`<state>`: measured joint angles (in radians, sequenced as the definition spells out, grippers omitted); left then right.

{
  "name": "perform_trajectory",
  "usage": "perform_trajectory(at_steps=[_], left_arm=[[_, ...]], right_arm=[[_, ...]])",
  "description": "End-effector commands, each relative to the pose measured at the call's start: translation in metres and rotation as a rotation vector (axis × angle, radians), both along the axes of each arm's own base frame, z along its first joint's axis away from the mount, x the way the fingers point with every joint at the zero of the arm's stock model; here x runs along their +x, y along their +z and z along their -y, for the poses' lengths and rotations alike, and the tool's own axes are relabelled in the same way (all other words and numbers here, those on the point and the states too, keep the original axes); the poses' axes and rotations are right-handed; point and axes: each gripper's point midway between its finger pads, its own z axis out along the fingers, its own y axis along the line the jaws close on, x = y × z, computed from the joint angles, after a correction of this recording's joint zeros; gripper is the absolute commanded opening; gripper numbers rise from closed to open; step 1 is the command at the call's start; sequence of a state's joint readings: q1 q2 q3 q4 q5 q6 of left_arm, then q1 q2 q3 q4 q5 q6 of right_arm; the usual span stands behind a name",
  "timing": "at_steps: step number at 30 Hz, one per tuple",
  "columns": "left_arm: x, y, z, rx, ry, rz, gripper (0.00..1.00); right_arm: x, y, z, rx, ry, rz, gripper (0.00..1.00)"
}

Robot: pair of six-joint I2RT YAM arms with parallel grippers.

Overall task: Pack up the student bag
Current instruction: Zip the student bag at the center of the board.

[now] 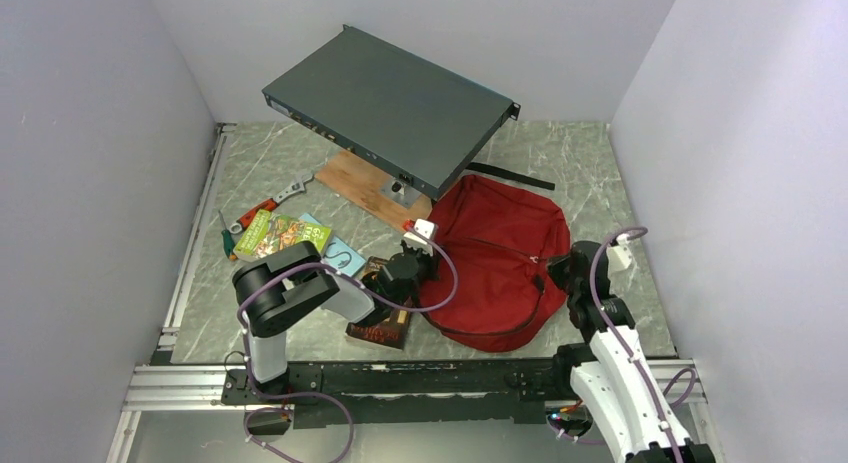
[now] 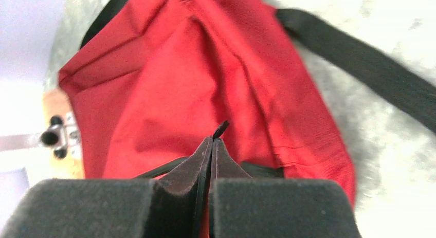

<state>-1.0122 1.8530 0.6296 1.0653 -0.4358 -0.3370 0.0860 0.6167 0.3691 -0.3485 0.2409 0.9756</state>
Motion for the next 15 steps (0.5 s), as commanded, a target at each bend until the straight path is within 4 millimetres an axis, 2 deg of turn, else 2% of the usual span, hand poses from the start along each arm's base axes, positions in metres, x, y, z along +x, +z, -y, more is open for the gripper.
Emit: perform_trajectory(at_steps=[1, 6, 8, 10, 12, 15], left_arm=[[0.015, 0.027, -0.018, -0.073, 0.084, 0.042, 0.00], [0.006, 0.035, 0.004, -0.087, -0.032, 0.012, 0.00], [0.001, 0.038, 0.010, -0.079, -0.072, -0.031, 0.00], [-0.004, 0.040, 0.015, -0.075, -0.124, -0.110, 0.08], [-0.009, 0.046, 0.018, -0.101, -0.184, -0.201, 0.19], [-0.021, 0.057, 0.018, -0.156, -0.272, -0.295, 0.31]], right_arm=[[-0.014, 0.004, 0.062, -0.141, -0.277, -0.045, 0.00], [0.012, 0.029, 0.048, -0.203, -0.085, 0.039, 0.00], [0.018, 0.039, 0.043, -0.269, 0.012, 0.036, 0.14], [0.021, 0.052, 0.030, -0.319, 0.143, 0.040, 0.23], [0.025, 0.066, 0.006, -0.343, 0.318, 0.089, 0.28], [0.021, 0.075, -0.046, -0.307, 0.556, 0.119, 0.36]])
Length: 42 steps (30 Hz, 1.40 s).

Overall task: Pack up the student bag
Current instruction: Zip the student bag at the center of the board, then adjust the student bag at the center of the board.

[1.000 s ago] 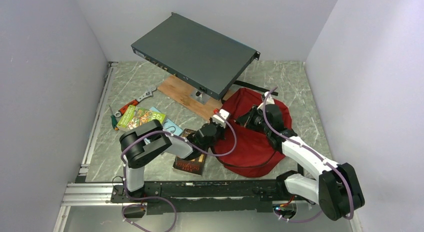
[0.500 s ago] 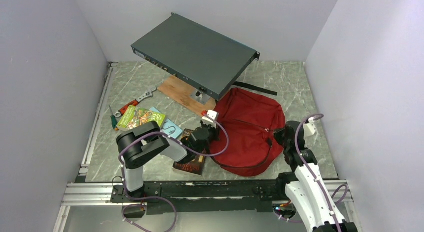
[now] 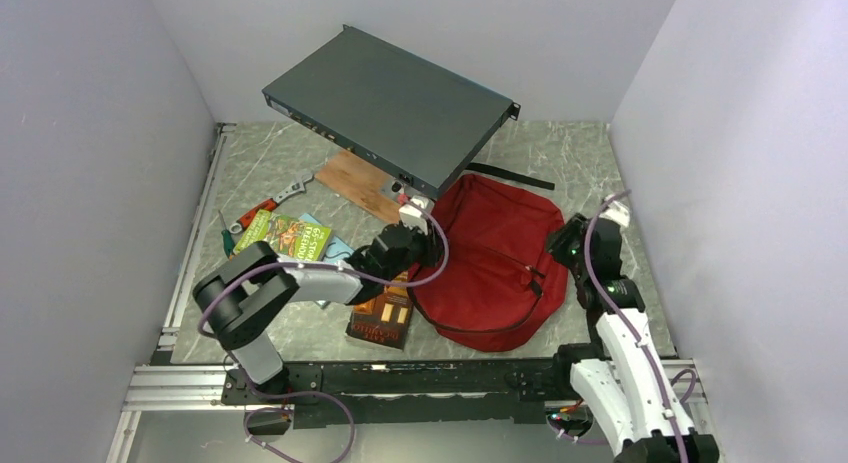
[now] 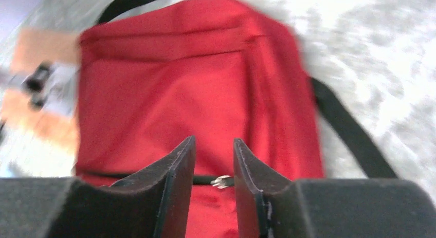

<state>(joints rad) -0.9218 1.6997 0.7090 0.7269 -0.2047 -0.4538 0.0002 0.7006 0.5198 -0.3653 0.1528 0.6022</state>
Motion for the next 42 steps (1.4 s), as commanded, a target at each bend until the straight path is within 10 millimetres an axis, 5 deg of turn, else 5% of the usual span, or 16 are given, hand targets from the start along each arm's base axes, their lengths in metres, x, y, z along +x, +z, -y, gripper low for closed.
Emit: perform_trajectory(at_steps=[1, 6, 11, 14, 17, 21, 28, 32, 36, 39, 42], left_arm=[[-0.028, 0.043, 0.014, -0.158, -0.190, -0.150, 0.36], [-0.051, 0.070, -0.005, -0.208, -0.257, -0.179, 0.48], [-0.081, 0.064, -0.034, -0.161, -0.262, -0.259, 0.52], [-0.097, 0.046, -0.053, -0.157, -0.231, -0.319, 0.60], [-0.106, 0.033, -0.068, -0.177, -0.179, -0.359, 0.70], [-0.108, 0.009, -0.084, -0.219, -0.053, -0.462, 0.72], [-0.117, -0.016, -0.052, -0.232, -0.094, -0.614, 0.72], [-0.105, -0.019, -0.043, -0.207, -0.099, -0.584, 0.46], [-0.062, -0.021, -0.074, -0.187, 0.036, -0.532, 0.14], [-0.030, -0.006, -0.084, -0.218, 0.038, -0.473, 0.04], [-0.021, 0.001, -0.069, -0.180, -0.061, -0.487, 0.00]], right_arm=[[0.003, 0.040, -0.079, -0.038, 0.452, 0.080, 0.39], [-0.025, 0.034, -0.149, -0.030, 0.713, 0.073, 0.55], [-0.049, 0.012, -0.167, 0.115, 0.716, -0.017, 0.57], [-0.057, -0.004, -0.154, 0.163, 0.602, -0.075, 0.59], [-0.060, -0.024, -0.118, 0.144, 0.363, -0.142, 0.63], [-0.067, -0.035, -0.085, 0.140, 0.140, -0.175, 0.70], [-0.079, -0.049, -0.061, 0.059, 0.000, -0.304, 0.71], [-0.081, -0.048, -0.058, 0.036, 0.006, -0.309, 0.70], [-0.079, -0.044, -0.068, 0.063, 0.075, -0.277, 0.66], [-0.081, -0.039, -0.108, 0.122, 0.342, -0.260, 0.48], [-0.093, -0.033, -0.157, 0.280, 0.597, -0.246, 0.35]])
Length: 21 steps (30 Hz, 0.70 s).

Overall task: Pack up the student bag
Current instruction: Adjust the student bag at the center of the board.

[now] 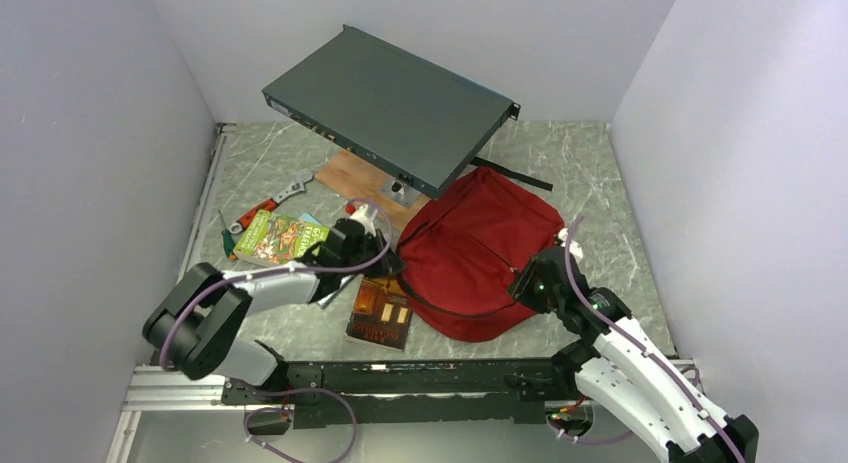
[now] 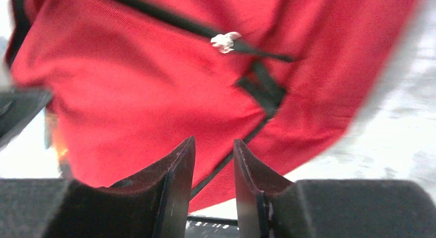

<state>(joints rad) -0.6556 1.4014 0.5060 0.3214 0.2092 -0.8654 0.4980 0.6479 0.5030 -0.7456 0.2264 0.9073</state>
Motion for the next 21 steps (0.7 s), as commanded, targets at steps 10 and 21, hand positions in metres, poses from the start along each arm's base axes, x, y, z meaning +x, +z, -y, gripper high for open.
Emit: perform_trajectory(at_steps=[10, 21], left_arm=[[0.020, 0.034, 0.011, -0.016, -0.119, 0.134, 0.40], [-0.067, 0.067, 0.000, -0.035, -0.161, 0.189, 0.64]], right_arm=[[-0.051, -0.007, -0.135, 0.472, 0.561, 0.003, 0.15], [-0.027, -0.062, -0.115, 0.215, 0.464, -0.049, 0.41]])
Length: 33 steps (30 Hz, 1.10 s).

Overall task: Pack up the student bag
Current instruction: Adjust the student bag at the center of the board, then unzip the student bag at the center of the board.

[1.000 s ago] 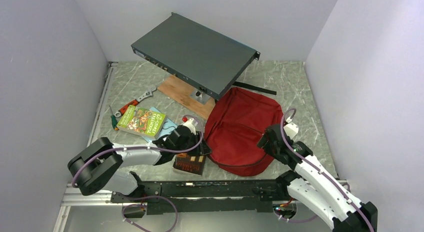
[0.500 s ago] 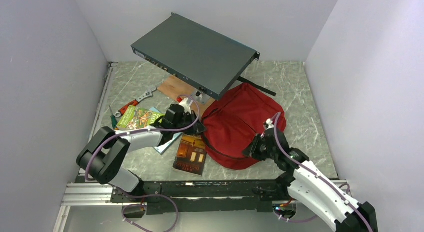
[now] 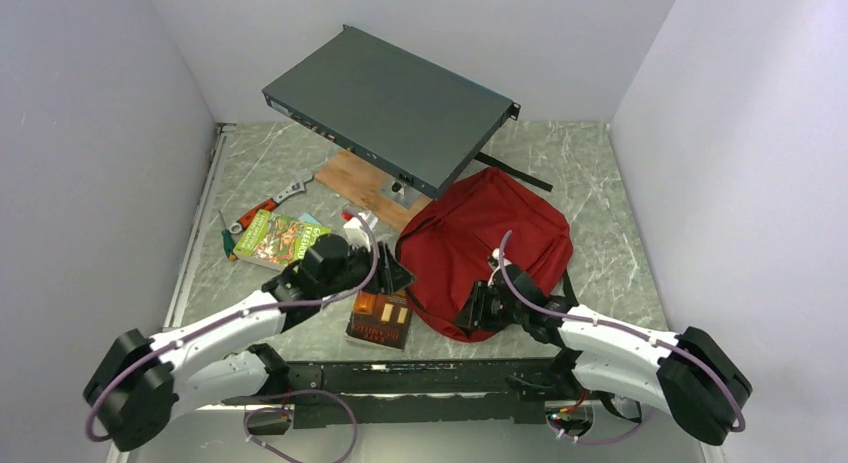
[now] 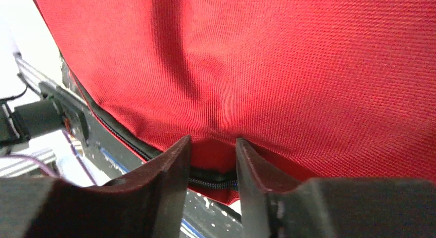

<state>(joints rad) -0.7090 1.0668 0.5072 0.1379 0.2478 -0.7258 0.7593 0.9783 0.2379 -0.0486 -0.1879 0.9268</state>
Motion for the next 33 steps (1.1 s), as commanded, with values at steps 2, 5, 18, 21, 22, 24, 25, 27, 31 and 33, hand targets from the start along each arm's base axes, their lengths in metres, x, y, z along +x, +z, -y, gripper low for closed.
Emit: perform_trajectory(at_steps=[2, 5, 18, 21, 22, 24, 25, 27, 31, 33], left_arm=[[-0.046, 0.007, 0.016, -0.051, -0.046, 0.017, 0.64], [-0.062, 0.022, 0.043, -0.124, -0.105, 0.073, 0.61], [-0.076, -0.037, 0.093, -0.041, -0.163, -0.045, 0.50], [-0.074, -0.052, 0.084, 0.009, -0.121, -0.077, 0.49], [-0.074, -0.054, 0.082, 0.008, -0.115, -0.083, 0.49], [-0.074, -0.055, 0.081, 0.003, -0.110, -0.088, 0.49], [-0.074, -0.055, 0.081, 0.005, -0.108, -0.089, 0.49], [-0.074, -0.055, 0.081, 0.012, -0.110, -0.089, 0.49], [-0.075, -0.054, 0.082, 0.012, -0.120, -0.087, 0.49], [-0.076, -0.055, 0.082, 0.010, -0.121, -0.087, 0.49]], right_arm=[[0.030, 0.007, 0.030, -0.148, -0.143, 0.139, 0.47], [0.040, 0.027, 0.051, -0.174, -0.231, 0.223, 0.54], [0.087, 0.047, 0.113, -0.380, -0.457, 0.193, 0.53], [0.088, 0.043, 0.117, -0.485, -0.434, 0.181, 0.53], [0.088, 0.042, 0.122, -0.537, -0.442, 0.186, 0.53], [0.086, 0.041, 0.124, -0.603, -0.435, 0.183, 0.53], [0.086, 0.042, 0.120, -0.615, -0.422, 0.189, 0.52], [0.083, 0.042, 0.115, -0.652, -0.409, 0.195, 0.52], [0.075, 0.035, 0.119, -0.712, -0.417, 0.167, 0.48], [0.074, 0.033, 0.120, -0.713, -0.422, 0.162, 0.45]])
